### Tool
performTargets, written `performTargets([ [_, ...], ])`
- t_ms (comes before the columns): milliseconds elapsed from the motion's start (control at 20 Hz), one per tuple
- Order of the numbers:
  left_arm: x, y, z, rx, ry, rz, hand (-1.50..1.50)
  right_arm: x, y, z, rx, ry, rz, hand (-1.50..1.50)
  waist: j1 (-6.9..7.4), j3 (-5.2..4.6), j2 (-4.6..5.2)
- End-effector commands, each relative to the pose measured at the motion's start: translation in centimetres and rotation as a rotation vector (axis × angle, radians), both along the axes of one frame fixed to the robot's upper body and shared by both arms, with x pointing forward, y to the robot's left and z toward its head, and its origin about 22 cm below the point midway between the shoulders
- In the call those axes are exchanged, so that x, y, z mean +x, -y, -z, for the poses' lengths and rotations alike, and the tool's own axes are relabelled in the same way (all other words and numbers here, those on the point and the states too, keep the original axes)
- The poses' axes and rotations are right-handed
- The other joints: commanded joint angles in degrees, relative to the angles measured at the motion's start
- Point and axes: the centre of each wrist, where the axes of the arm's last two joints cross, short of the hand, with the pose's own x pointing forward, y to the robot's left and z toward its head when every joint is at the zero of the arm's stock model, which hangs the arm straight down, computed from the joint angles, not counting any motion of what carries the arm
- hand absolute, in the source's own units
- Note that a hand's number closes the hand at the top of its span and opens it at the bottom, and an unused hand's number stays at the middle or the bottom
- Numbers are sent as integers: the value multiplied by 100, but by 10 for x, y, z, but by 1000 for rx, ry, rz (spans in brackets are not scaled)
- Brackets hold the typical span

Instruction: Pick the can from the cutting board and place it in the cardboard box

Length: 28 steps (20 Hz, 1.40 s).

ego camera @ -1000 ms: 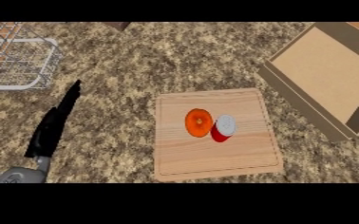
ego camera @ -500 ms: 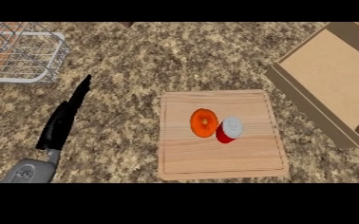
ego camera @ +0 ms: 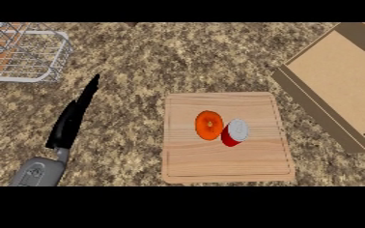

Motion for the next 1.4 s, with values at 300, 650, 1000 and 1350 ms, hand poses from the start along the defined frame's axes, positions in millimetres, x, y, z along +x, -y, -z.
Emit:
performTargets([
  [300, 1, 4, 2, 20, -13, -15, 0, 60, 2, 0, -106, -5, 27, -150, -53, 6, -89],
  [650, -10, -14, 6, 24, -18, -15, 0, 122, -28, 4, -136, -87, 12, -150, -19, 16, -131],
  [1000, 5, 0, 12, -9, -35, -17, 0, 164, -49, 2, -131, -150, 8, -150, -74, 21, -150],
  [1350, -12, -10, 14, 12, -32, -22, 0, 193, -58, 30, -134, -157, 46, -150, -50, 23, -156],
])
